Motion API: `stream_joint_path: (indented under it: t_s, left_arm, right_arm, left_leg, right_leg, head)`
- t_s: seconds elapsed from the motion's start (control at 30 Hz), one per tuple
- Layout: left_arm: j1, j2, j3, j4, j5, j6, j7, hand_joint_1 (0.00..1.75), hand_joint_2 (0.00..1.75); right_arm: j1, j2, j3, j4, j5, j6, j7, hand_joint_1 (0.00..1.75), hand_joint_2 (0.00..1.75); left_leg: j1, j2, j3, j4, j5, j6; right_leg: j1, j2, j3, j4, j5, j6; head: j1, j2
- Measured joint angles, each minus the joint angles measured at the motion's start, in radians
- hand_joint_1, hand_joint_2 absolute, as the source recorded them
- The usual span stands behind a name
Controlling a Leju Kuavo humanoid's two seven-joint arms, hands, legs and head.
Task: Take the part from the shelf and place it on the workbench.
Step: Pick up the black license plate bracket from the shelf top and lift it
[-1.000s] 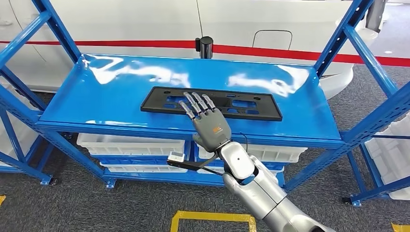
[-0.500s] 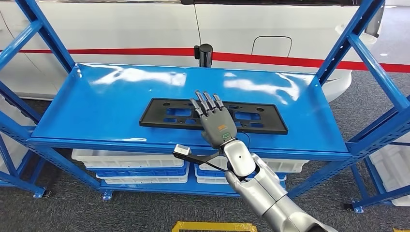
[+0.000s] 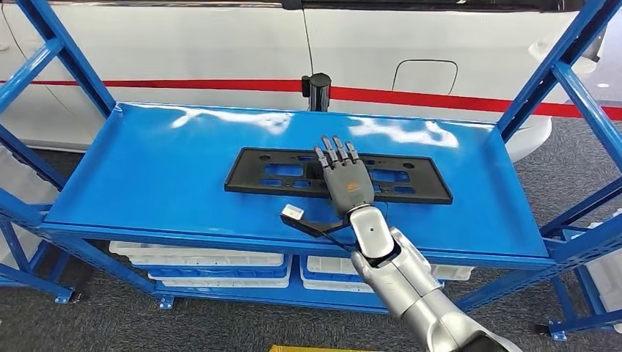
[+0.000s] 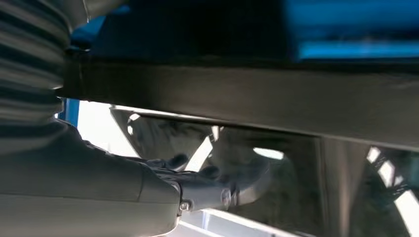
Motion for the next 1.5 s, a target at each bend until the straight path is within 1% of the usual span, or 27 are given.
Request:
stream_joint_path:
  t_s: [0.03, 0.07, 0.1, 0.17, 0.2, 0.23, 0.27, 0.3, 0.33, 0.37, 0.4, 0.43, 0.47, 0.57, 0.6, 0.67, 0.77, 0.8, 0.93, 0.97, 1.0, 1.03, 1.1, 1.13, 1.17, 1.27, 1.5]
  left_arm:
    - [0.0, 0.0, 0.002, 0.0, -0.003, 0.002, 0.0, 0.0, 0.0]
    - [0.0, -0.001, 0.005, 0.0, -0.005, 0.004, -0.001, 0.0, 0.0]
    - [0.0, -0.001, 0.008, 0.0, -0.008, 0.005, -0.001, 0.0, 0.0]
    - [-0.002, -0.004, 0.014, 0.0, -0.013, 0.007, -0.003, 0.0, 0.0]
    - [-0.001, -0.005, 0.016, 0.0, -0.016, 0.008, -0.003, 0.0, 0.0]
    - [-0.001, -0.005, 0.019, 0.0, -0.018, 0.01, -0.004, 0.0, 0.0]
    - [0.0, -0.006, 0.022, 0.0, -0.018, 0.011, -0.004, 0.0, 0.0]
    - [0.0, -0.006, 0.024, 0.0, -0.019, 0.013, -0.004, 0.0, 0.0]
    - [-0.001, -0.006, 0.027, 0.0, -0.021, 0.014, -0.004, 0.0, 0.0]
    - [-0.001, -0.006, 0.031, 0.0, -0.023, 0.015, -0.004, 0.0, 0.0]
    - [-0.002, -0.006, 0.035, 0.0, -0.025, 0.015, -0.004, 0.0, 0.0]
    - [-0.003, -0.007, 0.038, 0.0, -0.028, 0.016, -0.004, 0.0, 0.0]
    - [-0.002, -0.009, 0.041, 0.0, -0.03, 0.018, -0.004, 0.0, 0.0]
    - [-0.001, -0.013, 0.047, 0.0, -0.035, 0.022, -0.004, 0.0, 0.0]
    - [-0.002, -0.013, 0.049, 0.0, -0.036, 0.023, -0.005, 0.0, 0.0]
    - [-0.002, -0.014, 0.056, 0.0, -0.039, 0.026, -0.005, 0.0, 0.0]
    - [-0.003, -0.016, 0.068, 0.0, -0.046, 0.028, -0.005, 0.0, 0.0]
    - [-0.003, -0.017, 0.071, 0.0, -0.049, 0.029, -0.005, 0.0, 0.0]
    - [-0.004, -0.02, 0.083, 0.0, -0.052, 0.031, -0.005, 0.0, 0.0]
    - [-0.004, -0.02, 0.085, 0.0, -0.052, 0.031, -0.005, 0.0, 0.0]
    - [-0.004, -0.02, 0.087, 0.0, -0.052, 0.031, -0.005, 0.0, 0.0]
    - [-0.004, -0.021, 0.088, 0.0, -0.053, 0.032, -0.005, 0.0, 0.0]
    - [-0.004, -0.021, 0.092, 0.0, -0.056, 0.033, -0.005, 0.0, 0.0]
    - [-0.004, -0.021, 0.095, 0.0, -0.058, 0.034, -0.005, 0.0, 0.0]
    - [-0.004, -0.022, 0.097, 0.0, -0.059, 0.034, -0.005, 0.0, 0.0]
    - [-0.004, -0.024, 0.106, 0.0, -0.064, 0.036, -0.006, 0.0, 0.0]
    - [-0.004, -0.027, 0.122, 0.0, -0.071, 0.036, -0.008, 0.0, 0.0]
  right_arm:
    - [-0.007, 0.0, -0.005, 0.008, 0.0, 0.007, 0.003, 0.0, 1.75]
    - [-0.015, 0.001, -0.01, 0.018, 0.002, 0.016, 0.009, 0.0, 1.75]
    - [-0.022, 0.001, -0.013, 0.028, 0.005, 0.025, 0.015, 0.0, 1.75]
    - [-0.034, 0.001, -0.017, 0.051, 0.014, 0.043, 0.032, 0.0, 1.75]
    - [-0.039, 0.001, -0.018, 0.062, 0.018, 0.05, 0.039, 0.0, 1.75]
    - [-0.043, 0.001, -0.02, 0.072, 0.021, 0.056, 0.046, 0.0, 1.75]
    - [-0.049, 0.001, -0.022, 0.082, 0.023, 0.064, 0.053, 0.0, 1.75]
    - [-0.055, 0.002, -0.025, 0.092, 0.024, 0.074, 0.06, 0.0, 1.75]
    - [-0.061, 0.003, -0.028, 0.101, 0.026, 0.084, 0.067, 0.0, 1.75]
    - [-0.066, 0.003, -0.031, 0.109, 0.027, 0.094, 0.074, 0.0, 1.75]
    - [-0.071, 0.002, -0.034, 0.116, 0.027, 0.102, 0.081, 0.0, 1.75]
    - [-0.076, 0.001, -0.036, 0.122, 0.028, 0.111, 0.088, 0.0, 1.75]
    - [-0.08, -0.002, -0.038, 0.127, 0.028, 0.119, 0.096, 0.0, 1.75]
    - [-0.086, -0.012, -0.038, 0.136, 0.028, 0.14, 0.122, 0.0, 1.75]
    - [-0.087, -0.016, -0.038, 0.138, 0.028, 0.145, 0.13, 0.0, 1.75]
    - [-0.09, -0.021, -0.036, 0.14, 0.028, 0.157, 0.144, 0.0, 1.75]
    - [-0.101, -0.026, -0.025, 0.147, 0.028, 0.188, 0.161, 0.0, 1.75]
    - [-0.107, -0.028, -0.019, 0.151, 0.028, 0.199, 0.165, 0.0, 1.75]
    - [-0.122, -0.03, -0.004, 0.165, 0.028, 0.219, 0.167, 0.0, 1.75]
    - [-0.124, -0.03, -0.002, 0.167, 0.028, 0.22, 0.167, 0.03, 1.75]
    - [-0.126, -0.03, 0.001, 0.17, 0.028, 0.221, 0.167, 0.17, 1.75]
    - [-0.129, -0.029, 0.005, 0.173, 0.028, 0.226, 0.166, 0.4, 1.75]
    - [-0.136, -0.029, 0.013, 0.181, 0.028, 0.248, 0.16, 1.22, 1.75]
    - [-0.141, -0.029, 0.018, 0.187, 0.028, 0.262, 0.154, 1.51, 1.75]
    - [-0.145, -0.028, 0.023, 0.193, 0.028, 0.275, 0.148, 1.72, 1.75]
    - [-0.152, -0.024, 0.037, 0.21, 0.028, 0.297, 0.128, 1.75, 1.75]
    - [-0.154, -0.014, 0.043, 0.232, 0.028, 0.3, 0.112, 1.75, 1.75]
  left_leg:
    - [0.0, 0.002, 0.002, 0.008, -0.004, -0.005]
    - [0.001, 0.006, -0.004, 0.029, -0.016, -0.009]
    - [0.001, 0.009, -0.023, 0.07, -0.039, -0.013]
    - [0.002, 0.013, -0.091, 0.195, -0.1, -0.019]
    - [0.003, 0.013, -0.127, 0.25, -0.122, -0.021]
    - [0.003, 0.014, -0.15, 0.276, -0.125, -0.022]
    - [0.002, 0.014, -0.155, 0.264, -0.107, -0.021]
    - [0.002, 0.014, -0.141, 0.217, -0.07, -0.02]
    - [0.002, 0.015, -0.114, 0.148, -0.025, -0.017]
    - [0.001, 0.015, -0.088, 0.08, 0.007, -0.014]
    - [0.0, 0.015, -0.068, 0.033, 0.019, -0.009]
    - [-0.002, 0.015, -0.058, 0.006, 0.025, -0.003]
    - [-0.003, 0.015, -0.056, 0.0, 0.025, -0.001]
    - [-0.004, 0.016, -0.052, -0.003, 0.045, -0.001]
    - [-0.005, 0.016, -0.051, -0.003, 0.044, 0.002]
    - [-0.007, 0.016, -0.051, -0.003, 0.044, 0.006]
    - [-0.008, 0.016, -0.051, -0.002, 0.044, 0.009]
    - [-0.009, 0.016, -0.05, -0.002, 0.044, 0.01]
    - [-0.009, 0.016, -0.05, -0.002, 0.043, 0.013]
    - [-0.009, 0.016, -0.05, -0.002, 0.042, 0.013]
    - [-0.009, 0.016, -0.049, -0.002, 0.042, 0.014]
    - [-0.009, 0.016, -0.049, -0.002, 0.042, 0.014]
    - [-0.008, 0.016, -0.049, -0.002, 0.042, 0.014]
    - [-0.008, 0.016, -0.048, -0.002, 0.042, 0.014]
    - [-0.007, 0.016, -0.048, -0.002, 0.042, 0.013]
    - [-0.006, 0.016, -0.047, -0.002, 0.042, 0.013]
    - [-0.005, 0.016, -0.047, -0.002, 0.042, 0.013]
  right_leg:
    - [-0.003, 0.001, 0.009, -0.004, 0.005, -0.007]
    - [-0.006, 0.002, 0.019, -0.006, 0.005, -0.014]
    - [-0.008, 0.002, 0.027, -0.007, 0.002, -0.019]
    - [-0.006, 0.002, 0.033, -0.008, -0.004, -0.028]
    - [-0.004, 0.003, 0.035, -0.007, -0.006, -0.03]
    - [-0.003, 0.004, 0.037, -0.007, -0.008, -0.032]
    - [-0.002, 0.006, 0.04, -0.007, -0.01, -0.033]
    - [-0.001, 0.008, 0.044, -0.007, -0.011, -0.032]
    - [-0.001, 0.01, 0.049, -0.007, -0.013, -0.031]
    - [0.001, 0.011, 0.052, -0.005, -0.016, -0.028]
    - [0.004, 0.011, 0.053, -0.003, -0.018, -0.024]
    - [0.007, 0.011, 0.052, -0.002, -0.02, -0.019]
    - [0.01, 0.011, 0.048, 0.001, -0.024, -0.02]
    - [0.012, 0.011, 0.042, 0.002, -0.036, -0.035]
    - [0.011, 0.011, 0.044, 0.0, -0.036, -0.036]
    - [0.009, 0.011, 0.049, -0.004, -0.033, -0.03]
    - [0.007, 0.011, 0.057, -0.008, -0.023, -0.012]
    - [0.006, 0.011, 0.058, -0.009, -0.022, -0.01]
    - [0.006, 0.011, 0.06, -0.009, -0.023, -0.007]
    - [0.006, 0.011, 0.06, -0.01, -0.023, -0.007]
    - [0.006, 0.011, 0.06, -0.01, -0.023, -0.006]
    - [0.006, 0.011, 0.06, -0.01, -0.023, -0.006]
    - [0.007, 0.011, 0.061, -0.009, -0.023, -0.006]
    - [0.007, 0.011, 0.061, -0.009, -0.023, -0.006]
    - [0.008, 0.011, 0.061, -0.009, -0.023, -0.006]
    - [0.009, 0.011, 0.062, -0.009, -0.024, -0.006]
    - [0.01, 0.011, 0.062, -0.009, -0.023, -0.006]
  head:
    - [0.0, 0.0]
    - [-0.001, 0.0]
    - [-0.002, 0.0]
    - [-0.003, 0.0]
    - [-0.003, 0.0]
    - [-0.003, 0.0]
    - [-0.003, 0.0]
    - [-0.003, 0.0]
    - [-0.003, 0.0]
    - [-0.003, 0.0]
    - [-0.002, 0.0]
    - [-0.002, 0.0]
    - [-0.002, 0.0]
    - [-0.001, 0.0]
    - [-0.001, 0.0]
    - [-0.001, 0.0]
    - [-0.001, 0.0]
    - [-0.001, 0.0]
    - [-0.001, 0.0]
    - [-0.001, 0.0]
    - [-0.001, 0.0]
    - [-0.001, 0.0]
    - [-0.001, 0.0]
    - [-0.001, 0.0]
    - [-0.001, 0.0]
    - [-0.001, 0.0]
    - [-0.002, 0.0]
